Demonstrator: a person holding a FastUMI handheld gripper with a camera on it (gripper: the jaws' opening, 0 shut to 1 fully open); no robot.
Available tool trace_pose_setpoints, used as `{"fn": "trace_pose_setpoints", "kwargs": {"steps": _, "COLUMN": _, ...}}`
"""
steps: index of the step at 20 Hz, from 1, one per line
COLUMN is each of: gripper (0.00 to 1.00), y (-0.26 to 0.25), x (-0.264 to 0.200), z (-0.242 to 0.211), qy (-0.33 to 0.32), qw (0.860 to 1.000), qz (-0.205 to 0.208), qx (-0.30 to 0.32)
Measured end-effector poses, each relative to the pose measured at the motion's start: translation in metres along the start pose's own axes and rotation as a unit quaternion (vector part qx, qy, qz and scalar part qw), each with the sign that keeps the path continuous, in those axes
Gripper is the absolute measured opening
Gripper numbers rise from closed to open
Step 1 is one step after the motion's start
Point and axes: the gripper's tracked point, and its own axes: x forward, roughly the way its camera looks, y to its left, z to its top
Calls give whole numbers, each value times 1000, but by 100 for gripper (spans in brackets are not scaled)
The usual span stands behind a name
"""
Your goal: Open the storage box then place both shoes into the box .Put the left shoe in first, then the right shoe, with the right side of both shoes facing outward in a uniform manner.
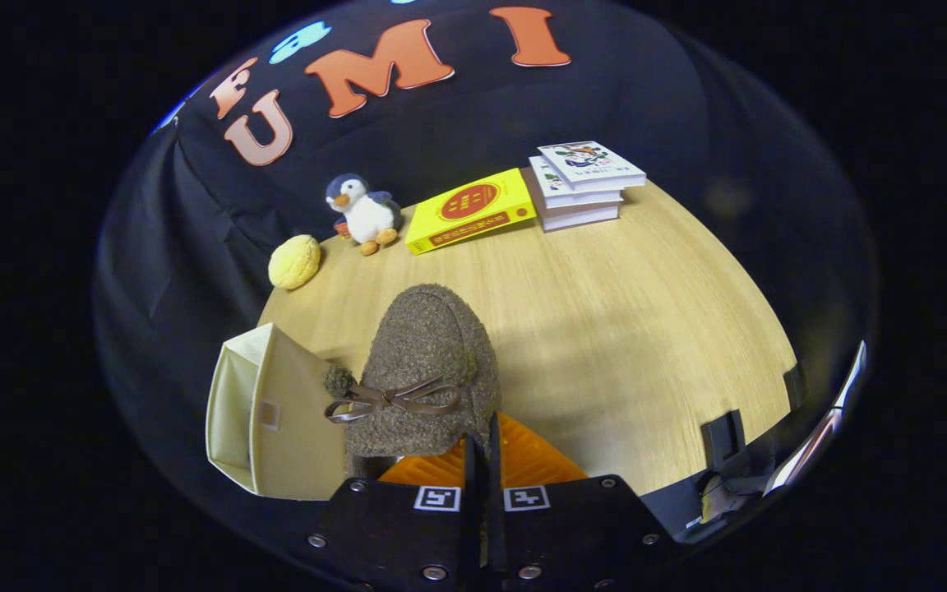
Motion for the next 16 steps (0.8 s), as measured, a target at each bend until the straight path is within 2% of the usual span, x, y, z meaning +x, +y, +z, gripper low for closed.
{"fn": "trace_pose_setpoints", "kwargs": {"steps": 4, "gripper": 5, "y": 65, "x": -12, "z": 6, "qy": -7, "qw": 1000, "qz": 6, "qx": -28}}
{"fn": "trace_pose_setpoints", "kwargs": {"steps": 9, "gripper": 5, "y": 163, "x": -21, "z": 6, "qy": -3, "qw": 997, "qz": 52, "qx": -52}}
{"fn": "trace_pose_setpoints", "kwargs": {"steps": 16, "gripper": 5, "y": 258, "x": 5, "z": -24, "qy": 14, "qw": 993, "qz": 68, "qx": -97}}
